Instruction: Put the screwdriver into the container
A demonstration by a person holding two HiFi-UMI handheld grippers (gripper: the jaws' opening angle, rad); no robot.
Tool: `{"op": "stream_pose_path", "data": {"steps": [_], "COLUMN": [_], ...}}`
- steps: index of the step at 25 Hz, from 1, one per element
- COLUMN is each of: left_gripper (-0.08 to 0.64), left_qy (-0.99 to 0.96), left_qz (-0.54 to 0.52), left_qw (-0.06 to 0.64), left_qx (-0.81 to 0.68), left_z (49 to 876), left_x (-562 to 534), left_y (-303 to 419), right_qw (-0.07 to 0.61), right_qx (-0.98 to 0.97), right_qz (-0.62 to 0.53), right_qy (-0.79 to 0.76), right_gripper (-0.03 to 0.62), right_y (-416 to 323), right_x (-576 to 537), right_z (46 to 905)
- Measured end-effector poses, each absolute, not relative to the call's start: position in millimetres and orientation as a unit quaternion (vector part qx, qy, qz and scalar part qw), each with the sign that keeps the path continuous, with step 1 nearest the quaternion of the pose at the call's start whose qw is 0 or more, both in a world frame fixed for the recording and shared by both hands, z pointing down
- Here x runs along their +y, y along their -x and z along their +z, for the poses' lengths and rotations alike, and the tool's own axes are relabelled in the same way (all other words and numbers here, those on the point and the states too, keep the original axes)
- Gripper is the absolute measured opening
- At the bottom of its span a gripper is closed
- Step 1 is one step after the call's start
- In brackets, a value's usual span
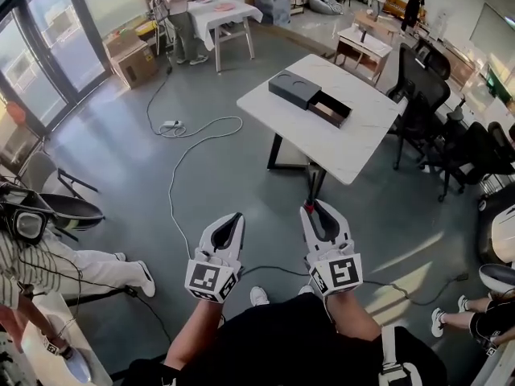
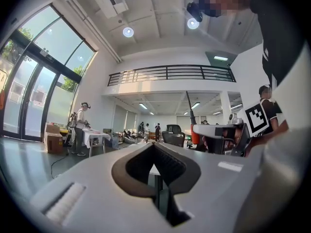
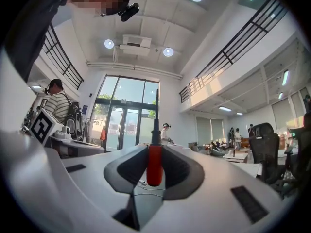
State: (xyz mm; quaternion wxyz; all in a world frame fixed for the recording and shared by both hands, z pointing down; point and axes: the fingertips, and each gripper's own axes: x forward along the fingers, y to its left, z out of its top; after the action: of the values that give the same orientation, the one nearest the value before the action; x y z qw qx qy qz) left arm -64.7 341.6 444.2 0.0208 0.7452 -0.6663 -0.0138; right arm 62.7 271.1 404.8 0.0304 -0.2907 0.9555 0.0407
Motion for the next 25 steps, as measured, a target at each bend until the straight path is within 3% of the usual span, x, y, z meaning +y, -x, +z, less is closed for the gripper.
{"op": "stream_pose_path", "data": {"steps": [12, 25], "left_gripper": [0.009, 0.009], "left_qy": [-0.752, -0.753], "left_qz": [-0.006, 0.003], "left_qw": [0.039, 0.037], "left_qx": [-0.658, -0.658], "left_z": [460, 458], "left_x": [326, 219], "left_y": [84, 93], "right_qw": [0.015, 0.013], "right_qx": [0.951, 0.956], "right_qz": [0.039, 0.033], "right_qy": [0.306, 0.292], "right_gripper": [0.097, 0.097], "right_y": [-51, -36], "right_x": [255, 153], "right_z": [414, 419]}}
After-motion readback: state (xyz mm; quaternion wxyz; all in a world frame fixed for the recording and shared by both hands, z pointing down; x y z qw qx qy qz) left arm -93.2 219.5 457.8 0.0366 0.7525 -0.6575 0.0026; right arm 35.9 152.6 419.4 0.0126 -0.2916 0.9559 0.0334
